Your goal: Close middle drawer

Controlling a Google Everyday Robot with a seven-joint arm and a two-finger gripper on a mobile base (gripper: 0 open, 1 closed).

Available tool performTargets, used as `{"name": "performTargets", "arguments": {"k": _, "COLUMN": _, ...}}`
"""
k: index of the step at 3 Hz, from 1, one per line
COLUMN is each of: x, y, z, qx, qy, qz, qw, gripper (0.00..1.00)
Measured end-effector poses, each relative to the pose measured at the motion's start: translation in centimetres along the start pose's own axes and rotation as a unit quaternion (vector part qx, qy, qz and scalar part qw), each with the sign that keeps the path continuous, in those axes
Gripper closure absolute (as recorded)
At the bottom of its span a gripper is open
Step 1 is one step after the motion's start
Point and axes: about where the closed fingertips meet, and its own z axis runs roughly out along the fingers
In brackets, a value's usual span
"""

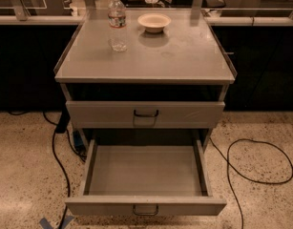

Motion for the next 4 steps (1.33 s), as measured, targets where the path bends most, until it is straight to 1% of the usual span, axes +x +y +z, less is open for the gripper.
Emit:
{"name": "performTargets", "arguments": {"k": 1, "x": -1.1, "y": 1.1, "z": 1.0, "qx": -0.002, "qy": -0.018, "qz": 0.021, "qw": 0.9996, "gripper": 0.00}}
{"name": "performTargets", "arguments": {"k": 2, "x": -3.0, "y": 1.9, "z": 2.8, "qx": -0.010, "qy": -0.043, "qz": 0.020, "qw": 0.9988, "gripper": 0.00}}
{"name": "performTargets", "arguments": {"k": 3, "x": -4.5, "y": 2.2, "z": 4.4, "qx": -0.017, "qy": -0.054, "qz": 0.007, "qw": 0.9983, "gripper": 0.00}}
{"name": "performTargets", "arguments": {"k": 4, "x": -5.8, "y": 1.6, "z": 9.2, "qx": -0.053, "qy": -0.061, "qz": 0.009, "qw": 0.9967, "gripper": 0.00}}
